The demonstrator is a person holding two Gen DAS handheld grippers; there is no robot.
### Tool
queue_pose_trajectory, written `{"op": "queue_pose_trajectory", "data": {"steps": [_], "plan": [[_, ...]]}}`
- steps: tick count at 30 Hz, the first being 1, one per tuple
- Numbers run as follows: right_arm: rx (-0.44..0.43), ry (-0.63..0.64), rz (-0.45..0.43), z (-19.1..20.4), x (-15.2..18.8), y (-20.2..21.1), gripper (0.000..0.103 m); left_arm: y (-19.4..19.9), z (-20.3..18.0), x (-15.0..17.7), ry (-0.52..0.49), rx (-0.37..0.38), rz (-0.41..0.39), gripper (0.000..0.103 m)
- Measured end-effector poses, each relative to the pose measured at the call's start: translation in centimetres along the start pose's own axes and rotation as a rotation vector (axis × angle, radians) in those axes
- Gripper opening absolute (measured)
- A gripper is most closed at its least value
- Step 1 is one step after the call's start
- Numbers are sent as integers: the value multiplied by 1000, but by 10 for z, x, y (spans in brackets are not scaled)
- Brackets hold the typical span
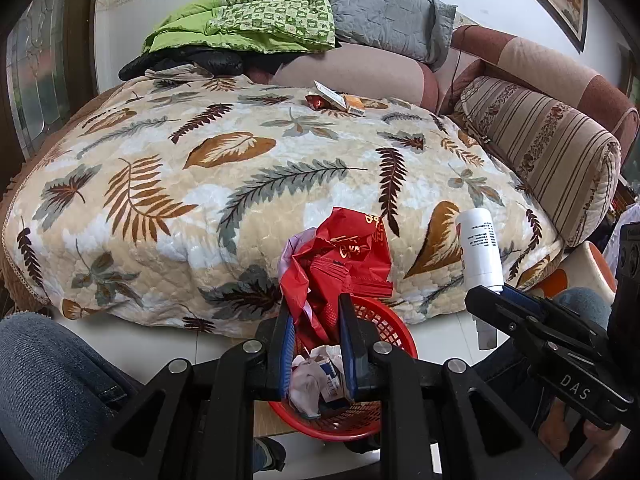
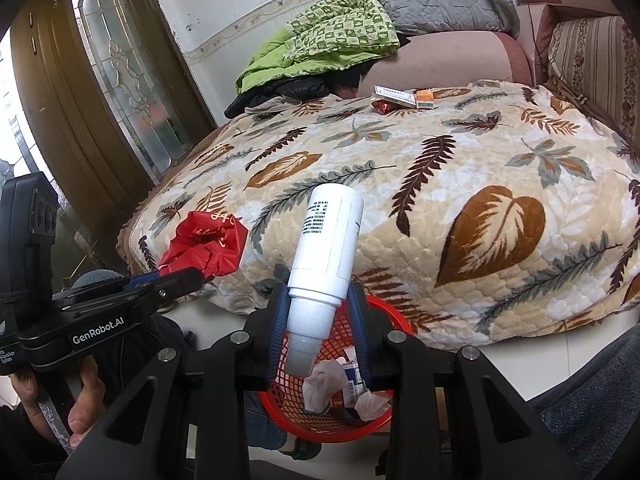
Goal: Collect trash
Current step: 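Carry the red wrapper and white tube to the red basket and open both tools, then grasp the white medicine box with the left tool while the right tool grasps the orange box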
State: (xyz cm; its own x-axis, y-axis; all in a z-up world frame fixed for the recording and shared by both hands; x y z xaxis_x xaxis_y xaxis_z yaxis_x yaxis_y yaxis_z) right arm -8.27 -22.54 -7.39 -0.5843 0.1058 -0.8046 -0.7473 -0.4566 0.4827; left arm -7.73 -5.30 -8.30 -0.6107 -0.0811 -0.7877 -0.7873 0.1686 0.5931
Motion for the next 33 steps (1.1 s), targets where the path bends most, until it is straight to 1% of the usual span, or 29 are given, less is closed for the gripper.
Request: {"op": "queue_pose_trajectory", "data": {"steps": [9, 19, 21, 23, 24, 25, 26, 29, 33], "plan": [[3, 1, -1, 1, 0, 0, 29, -1, 0, 0, 1, -1, 6, 20], [4, -2, 10, 1, 3, -2, 29, -4, 3, 7, 5, -12, 31, 21], [6, -9, 23, -1, 6, -6, 30, -6, 4, 8, 13, -8, 44, 25], [-3, -26, 45, -3, 10, -10, 30, -13, 5, 12, 22, 2, 83, 30], [-3, -32, 50, -4, 10, -11, 35, -16, 6, 14, 29, 0, 100, 35], [-1, -35, 50, -5, 10, -12, 45, -18, 7, 16, 35, 3, 112, 37], [3, -39, 42, -6, 10, -10, 48, -19, 8, 17, 44, 13, 124, 39], [-4, -50, 26, -7, 7, -6, 48, -19, 9, 18, 59, 22, 129, 48], [-24, -66, 3, -8, -1, -1, 48, -15, 10, 11, 72, 40, 122, 49]]}}
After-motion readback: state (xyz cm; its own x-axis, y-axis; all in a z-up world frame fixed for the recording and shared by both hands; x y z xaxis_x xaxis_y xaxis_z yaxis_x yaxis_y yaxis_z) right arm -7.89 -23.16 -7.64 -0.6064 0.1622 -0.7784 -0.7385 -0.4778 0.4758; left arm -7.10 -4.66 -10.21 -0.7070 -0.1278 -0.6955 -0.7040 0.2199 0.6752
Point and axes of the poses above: each gripper's, at about its wrist camera, not at the fingertips, and y roughly against the way its jaws point, z to its left, x to its underside, the point moved 3 cm from there along -y, roughly the way its jaws point, and after that the axes turned 11 degrees about -z, right-handed, at the moved point
